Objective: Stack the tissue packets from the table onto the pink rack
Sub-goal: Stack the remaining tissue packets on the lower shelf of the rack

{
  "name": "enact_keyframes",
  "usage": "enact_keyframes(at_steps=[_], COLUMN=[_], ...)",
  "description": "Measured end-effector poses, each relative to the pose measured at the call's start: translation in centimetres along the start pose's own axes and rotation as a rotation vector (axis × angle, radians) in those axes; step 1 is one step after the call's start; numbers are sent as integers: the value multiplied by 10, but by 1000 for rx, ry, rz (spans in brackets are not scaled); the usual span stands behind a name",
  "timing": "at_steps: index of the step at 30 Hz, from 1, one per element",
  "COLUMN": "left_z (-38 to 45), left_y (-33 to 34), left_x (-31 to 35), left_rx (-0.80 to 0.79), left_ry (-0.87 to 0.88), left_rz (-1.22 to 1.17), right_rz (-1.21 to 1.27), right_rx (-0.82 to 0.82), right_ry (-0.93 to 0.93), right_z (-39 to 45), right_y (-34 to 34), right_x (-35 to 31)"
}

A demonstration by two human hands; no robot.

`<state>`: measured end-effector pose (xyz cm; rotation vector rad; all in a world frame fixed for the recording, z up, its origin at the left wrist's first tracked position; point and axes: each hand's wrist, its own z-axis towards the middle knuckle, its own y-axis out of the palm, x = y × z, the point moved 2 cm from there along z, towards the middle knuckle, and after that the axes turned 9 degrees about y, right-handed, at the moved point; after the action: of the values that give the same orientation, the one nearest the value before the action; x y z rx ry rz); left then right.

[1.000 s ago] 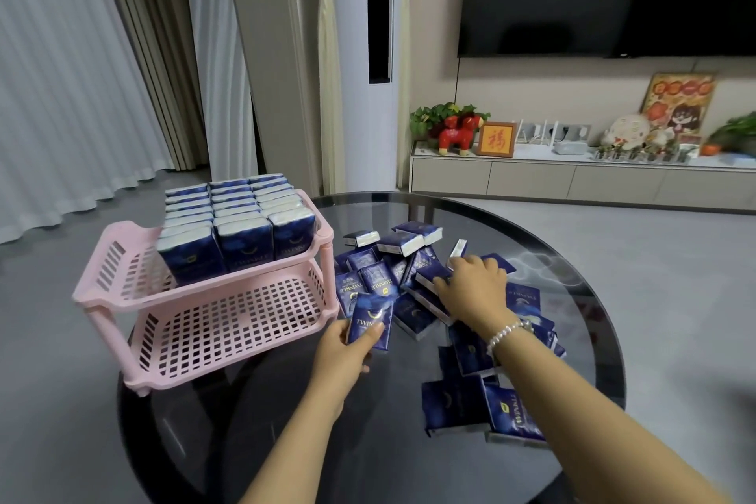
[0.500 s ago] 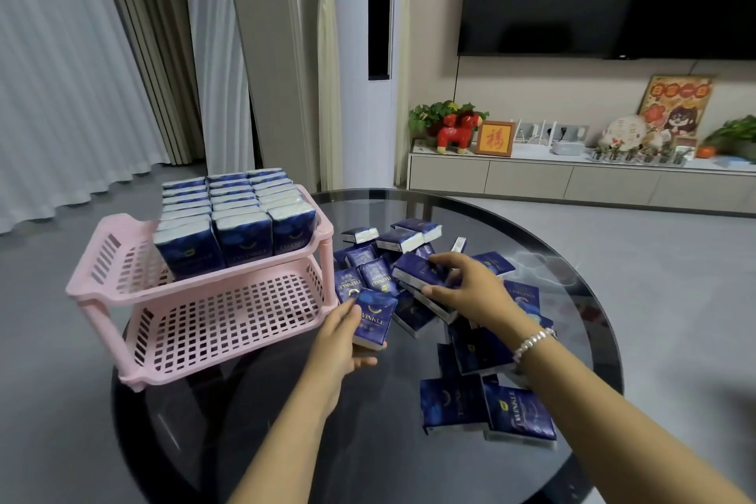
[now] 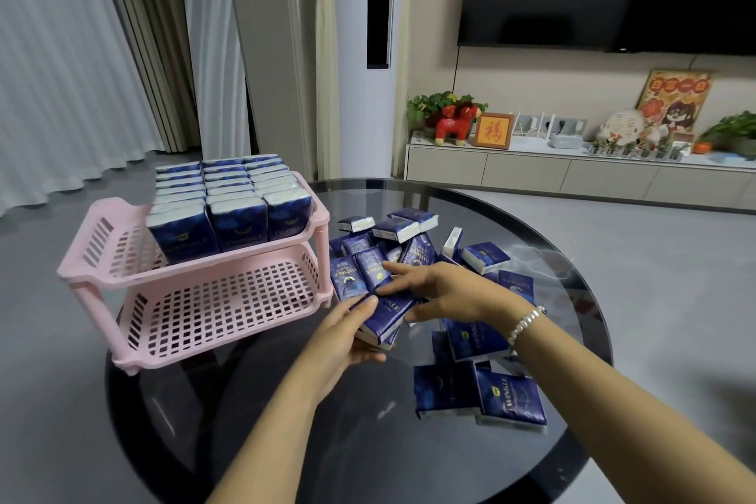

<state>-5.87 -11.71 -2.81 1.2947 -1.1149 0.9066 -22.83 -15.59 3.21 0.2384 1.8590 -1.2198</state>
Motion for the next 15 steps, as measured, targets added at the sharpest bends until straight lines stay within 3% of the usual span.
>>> enact_keyframes(at_steps=[4,7,10,15], left_z=[-3,-5,-6,-11], left_y=[6,12,14,18], left_x=[-5,-10,-15,-23], left_rx=[-60,-31,26,60], left_ry=[-28,-49,-34,-29], left_rz=[-32,-20,2,96], right_rz=[142,67,-188,-653], right_rx=[-9,228,427,264], right_ry=[41,123,282,497], right_z=[-12,-28,-51,-70], right_y=[-1,-5,-12,-6], right_x=[2,6,14,30])
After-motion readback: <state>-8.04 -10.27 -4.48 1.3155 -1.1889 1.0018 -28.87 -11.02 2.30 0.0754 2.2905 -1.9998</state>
